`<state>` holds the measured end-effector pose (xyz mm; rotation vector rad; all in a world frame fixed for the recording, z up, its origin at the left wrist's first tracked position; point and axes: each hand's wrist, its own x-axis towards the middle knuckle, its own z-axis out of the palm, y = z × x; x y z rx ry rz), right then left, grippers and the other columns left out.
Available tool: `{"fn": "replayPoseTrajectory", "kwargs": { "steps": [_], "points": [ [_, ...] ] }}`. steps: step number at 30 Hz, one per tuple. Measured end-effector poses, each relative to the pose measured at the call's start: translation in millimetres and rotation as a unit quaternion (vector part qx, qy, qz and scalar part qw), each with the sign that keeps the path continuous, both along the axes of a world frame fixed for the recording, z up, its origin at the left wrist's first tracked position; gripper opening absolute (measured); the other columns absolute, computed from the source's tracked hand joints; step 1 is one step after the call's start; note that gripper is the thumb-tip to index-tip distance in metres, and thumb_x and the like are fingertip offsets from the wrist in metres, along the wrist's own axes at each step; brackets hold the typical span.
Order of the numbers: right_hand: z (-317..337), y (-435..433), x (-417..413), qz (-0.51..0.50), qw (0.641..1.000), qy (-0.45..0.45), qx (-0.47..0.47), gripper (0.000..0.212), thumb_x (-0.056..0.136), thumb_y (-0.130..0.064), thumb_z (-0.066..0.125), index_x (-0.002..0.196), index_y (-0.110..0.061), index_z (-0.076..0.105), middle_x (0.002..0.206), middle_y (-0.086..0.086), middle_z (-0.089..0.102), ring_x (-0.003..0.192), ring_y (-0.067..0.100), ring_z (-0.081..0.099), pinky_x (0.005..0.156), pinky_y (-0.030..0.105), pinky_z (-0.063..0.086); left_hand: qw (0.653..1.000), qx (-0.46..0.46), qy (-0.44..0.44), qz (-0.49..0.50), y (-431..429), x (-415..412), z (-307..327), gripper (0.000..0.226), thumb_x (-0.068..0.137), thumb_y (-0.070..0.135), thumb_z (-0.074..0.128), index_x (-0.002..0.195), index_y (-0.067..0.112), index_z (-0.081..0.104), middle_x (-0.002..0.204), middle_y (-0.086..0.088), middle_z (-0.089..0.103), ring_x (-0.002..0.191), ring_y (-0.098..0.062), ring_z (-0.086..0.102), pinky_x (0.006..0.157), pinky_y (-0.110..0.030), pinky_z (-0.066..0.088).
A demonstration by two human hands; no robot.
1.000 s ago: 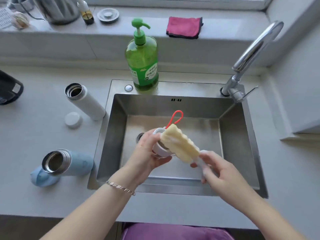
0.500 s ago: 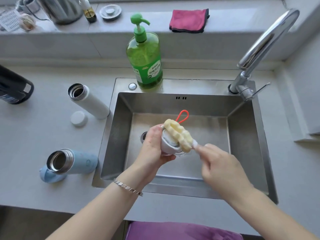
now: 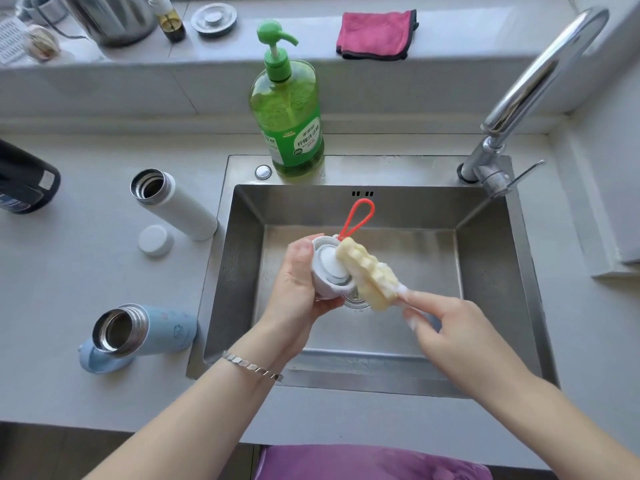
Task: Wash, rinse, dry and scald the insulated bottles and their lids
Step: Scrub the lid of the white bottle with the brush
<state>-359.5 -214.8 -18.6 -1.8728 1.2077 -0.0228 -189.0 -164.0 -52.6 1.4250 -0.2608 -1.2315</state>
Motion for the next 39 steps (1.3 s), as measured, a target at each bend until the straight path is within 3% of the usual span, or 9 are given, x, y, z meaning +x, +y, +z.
{"fn": "replayPoseTrajectory", "kwargs": {
  "steps": [10, 15, 18, 23, 30, 33, 34, 37, 39],
  "points": [
    [13, 17, 7, 0.000, 1.000, -0.019, 0.000, 0.026, 0.090, -0.014, 0.052, 0.106, -0.029, 0.067, 0.082, 0.004, 0.069, 0.051, 0.007, 0.044, 0.059, 0.035, 0.040, 1.000, -0.005, 0.021, -0.008, 2, -3, 2, 0.044, 0.098, 0.046, 0.030, 0.118, 0.012, 0.052, 0.092, -0.005, 0.064, 0.072, -0.014, 0.063, 0.056, -0.029, 0.053],
    [1, 8, 9, -0.055, 0.997, -0.032, 0.035, 0.031, 0.091, -0.017, 0.053, 0.112, -0.034, 0.066, 0.099, 0.000, 0.072, 0.091, 0.025, 0.064, 0.082, 0.037, 0.047, 0.999, -0.001, -0.017, -0.043, 7, -5, 7, 0.037, 0.091, 0.049, 0.037, 0.109, 0.021, 0.053, 0.093, -0.001, 0.063, 0.073, -0.013, 0.062, 0.059, -0.029, 0.053],
    [8, 23, 7, -0.051, 0.995, -0.070, 0.049, 0.032, 0.091, -0.013, 0.053, 0.114, -0.032, 0.065, 0.100, 0.000, 0.072, 0.093, 0.028, 0.064, 0.082, 0.037, 0.046, 0.998, -0.011, -0.041, -0.048, 7, -2, 8, 0.052, 0.089, 0.055, 0.045, 0.115, 0.010, 0.050, 0.095, -0.007, 0.062, 0.076, -0.017, 0.063, 0.060, -0.036, 0.054],
    [2, 16, 8, -0.096, 0.990, -0.089, 0.045, 0.031, 0.091, -0.013, 0.054, 0.116, -0.028, 0.065, 0.094, -0.008, 0.071, 0.101, 0.030, 0.061, 0.088, 0.040, 0.046, 0.997, -0.010, -0.053, -0.057, 7, -5, 9, 0.076, 0.075, 0.059, 0.052, 0.124, 0.000, 0.047, 0.100, -0.014, 0.062, 0.074, -0.014, 0.063, 0.056, -0.026, 0.051],
    [7, 14, 9, -0.105, 0.988, -0.108, 0.029, 0.032, 0.090, -0.010, 0.054, 0.110, -0.031, 0.067, 0.095, -0.004, 0.073, 0.096, 0.032, 0.062, 0.084, 0.042, 0.047, 0.998, 0.000, -0.040, -0.046, 9, -2, 12, 0.043, 0.073, 0.045, 0.057, 0.103, 0.014, 0.059, 0.079, 0.001, 0.066, 0.063, -0.011, 0.064, 0.051, -0.027, 0.052],
    [11, 20, 11, -0.069, 0.991, -0.114, 0.016, 0.030, 0.090, -0.011, 0.055, 0.104, -0.035, 0.067, 0.085, 0.001, 0.072, 0.054, 0.012, 0.060, 0.057, 0.032, 0.046, 0.998, -0.004, -0.041, -0.048, 9, 0, 15, 0.041, 0.074, 0.046, 0.055, 0.100, 0.015, 0.060, 0.074, 0.005, 0.066, 0.062, -0.011, 0.063, 0.050, -0.027, 0.051],
    [11, 19, 10, -0.074, 0.990, -0.116, 0.018, 0.030, 0.090, -0.010, 0.055, 0.105, -0.034, 0.067, 0.077, -0.004, 0.071, 0.052, 0.013, 0.059, 0.055, 0.030, 0.045, 0.998, -0.006, -0.045, -0.049, 10, 0, 16, 0.045, 0.071, 0.049, 0.059, 0.100, 0.015, 0.060, 0.074, 0.006, 0.066, 0.062, -0.011, 0.063, 0.050, -0.026, 0.051],
    [6, 5, 7, -0.136, 0.985, -0.106, 0.015, 0.029, 0.091, -0.014, 0.054, 0.115, -0.026, 0.066, 0.096, -0.004, 0.073, 0.094, 0.030, 0.062, 0.081, 0.036, 0.046, 0.997, -0.005, -0.044, -0.061, 12, -1, 19, 0.065, 0.058, 0.056, 0.060, 0.107, 0.015, 0.060, 0.080, 0.002, 0.066, 0.063, -0.013, 0.064, 0.048, -0.025, 0.049],
    [9, 8, 9, -0.119, 0.986, -0.115, 0.009, 0.028, 0.091, -0.013, 0.054, 0.113, -0.025, 0.066, 0.097, -0.001, 0.073, 0.098, 0.030, 0.059, 0.086, 0.040, 0.044, 0.997, -0.003, -0.029, -0.068, 13, -2, 20, 0.066, 0.056, 0.056, 0.060, 0.109, 0.017, 0.059, 0.084, 0.000, 0.066, 0.064, -0.014, 0.065, 0.048, -0.026, 0.050]
  ]
}}
